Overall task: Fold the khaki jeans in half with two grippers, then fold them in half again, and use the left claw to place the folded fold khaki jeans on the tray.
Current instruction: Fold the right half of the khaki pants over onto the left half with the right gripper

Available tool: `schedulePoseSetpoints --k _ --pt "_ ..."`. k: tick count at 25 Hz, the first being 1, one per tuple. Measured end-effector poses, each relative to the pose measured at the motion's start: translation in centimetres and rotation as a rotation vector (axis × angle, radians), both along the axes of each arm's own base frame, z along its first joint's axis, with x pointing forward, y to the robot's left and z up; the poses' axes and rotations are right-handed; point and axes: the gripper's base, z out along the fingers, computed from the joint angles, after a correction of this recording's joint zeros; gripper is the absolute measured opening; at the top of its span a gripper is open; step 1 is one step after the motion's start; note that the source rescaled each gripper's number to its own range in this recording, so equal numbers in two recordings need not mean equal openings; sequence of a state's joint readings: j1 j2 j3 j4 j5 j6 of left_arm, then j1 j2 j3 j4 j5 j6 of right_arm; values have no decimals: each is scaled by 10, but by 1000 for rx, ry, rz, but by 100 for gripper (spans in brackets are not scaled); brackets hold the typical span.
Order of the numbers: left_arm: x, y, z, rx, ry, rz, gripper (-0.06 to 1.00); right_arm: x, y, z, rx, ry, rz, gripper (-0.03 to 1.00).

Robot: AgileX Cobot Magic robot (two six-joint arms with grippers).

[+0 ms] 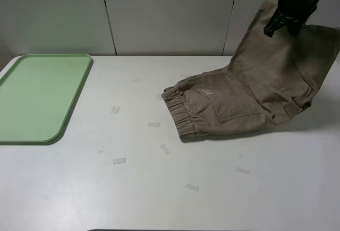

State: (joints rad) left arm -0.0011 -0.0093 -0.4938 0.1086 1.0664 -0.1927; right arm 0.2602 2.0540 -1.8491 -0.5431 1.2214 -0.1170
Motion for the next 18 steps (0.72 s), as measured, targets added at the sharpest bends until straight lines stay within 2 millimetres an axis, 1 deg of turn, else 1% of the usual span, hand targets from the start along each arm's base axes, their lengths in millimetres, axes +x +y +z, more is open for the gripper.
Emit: schedulePoseSetpoints --k 2,6,11,13,16,17,18 --pt "0 0 0 0 0 0 93 -4 19 0 20 -16 2 5" --pt "0 0 0 0 0 0 93 -17 67 -2 89 -31 28 5" --pt "0 0 0 0 0 0 93 -45 129 -6 216 -5 69 5" --pt "0 0 0 0 0 0 93 -56 149 -8 256 8 74 5" --pt "0 0 0 0 0 0 93 -74 172 -16 281 35 81 5" --pt "0 0 0 0 0 0 93 -74 172 -16 281 35 81 5" --pt "0 0 0 0 0 0 93 -79 177 -20 279 49 88 5"
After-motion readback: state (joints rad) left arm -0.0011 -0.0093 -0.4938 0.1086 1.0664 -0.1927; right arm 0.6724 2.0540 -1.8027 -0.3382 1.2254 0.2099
